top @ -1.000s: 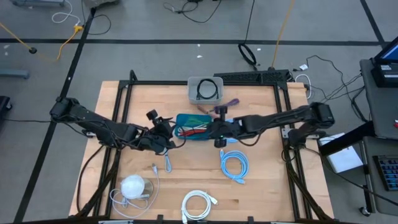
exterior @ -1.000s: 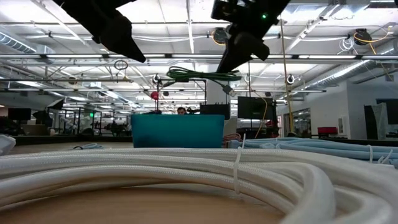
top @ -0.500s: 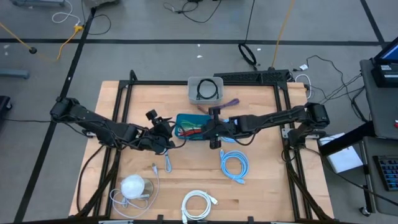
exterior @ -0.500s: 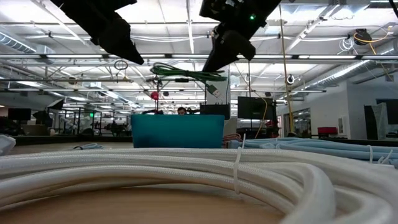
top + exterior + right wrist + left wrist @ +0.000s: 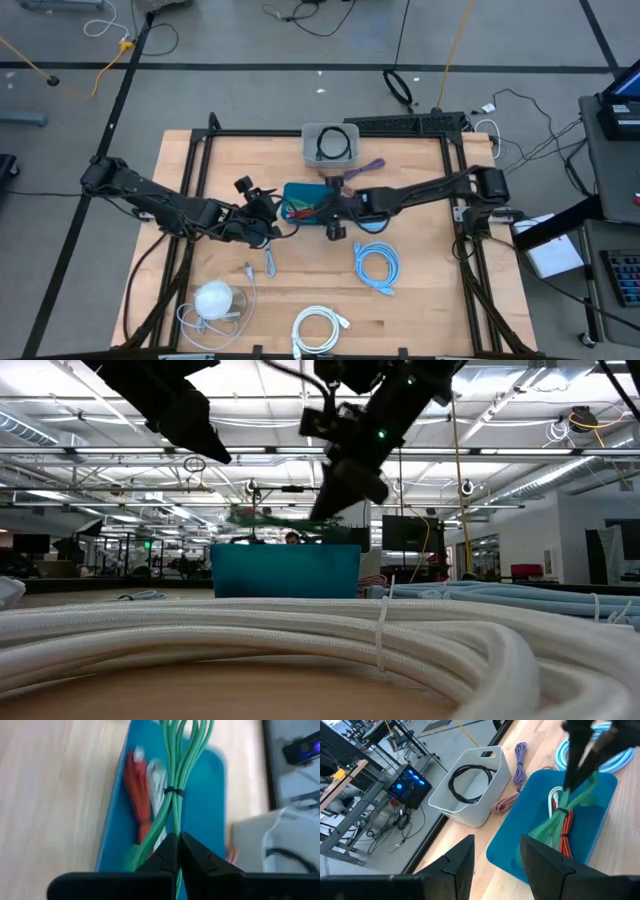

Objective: Pick & Place USB Port
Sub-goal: Put the green charger cable into the blue bin, then put the white HDMI cable into the gray bin

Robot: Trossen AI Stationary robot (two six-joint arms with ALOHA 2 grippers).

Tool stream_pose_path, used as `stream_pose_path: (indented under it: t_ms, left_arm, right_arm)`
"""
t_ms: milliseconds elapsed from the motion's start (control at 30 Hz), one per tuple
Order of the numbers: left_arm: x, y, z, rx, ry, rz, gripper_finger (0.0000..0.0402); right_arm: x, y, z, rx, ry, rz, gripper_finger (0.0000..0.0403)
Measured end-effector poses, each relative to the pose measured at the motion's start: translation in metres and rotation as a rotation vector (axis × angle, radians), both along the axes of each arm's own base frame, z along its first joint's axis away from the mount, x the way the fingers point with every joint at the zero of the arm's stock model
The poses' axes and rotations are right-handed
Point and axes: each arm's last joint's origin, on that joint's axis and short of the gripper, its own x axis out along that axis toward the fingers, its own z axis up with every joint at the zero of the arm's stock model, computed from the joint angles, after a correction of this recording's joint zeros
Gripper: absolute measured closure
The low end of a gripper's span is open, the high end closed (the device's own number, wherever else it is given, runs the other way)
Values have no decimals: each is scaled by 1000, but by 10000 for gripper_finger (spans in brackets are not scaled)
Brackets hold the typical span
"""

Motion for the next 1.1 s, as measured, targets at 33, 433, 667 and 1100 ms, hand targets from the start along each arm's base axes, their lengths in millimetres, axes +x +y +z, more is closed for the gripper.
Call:
stream_pose_path:
  t_ms: [33, 433, 667, 1100]
  left_arm:
    - [0, 0, 0, 0, 2, 0, 241]
    - [-1, 0, -1, 0, 8, 1, 241]
    - [-1, 0, -1, -1, 9, 2, 241]
    - [-2, 0, -1, -3, 16, 4, 241]
  right_arm:
    - [0, 0, -4, -2, 22, 0, 403]
    - [4, -6, -9, 3, -3, -18, 403]
    - [4, -6, -8, 16, -14, -37, 403]
    - [4, -13, -9, 62, -35, -109, 311]
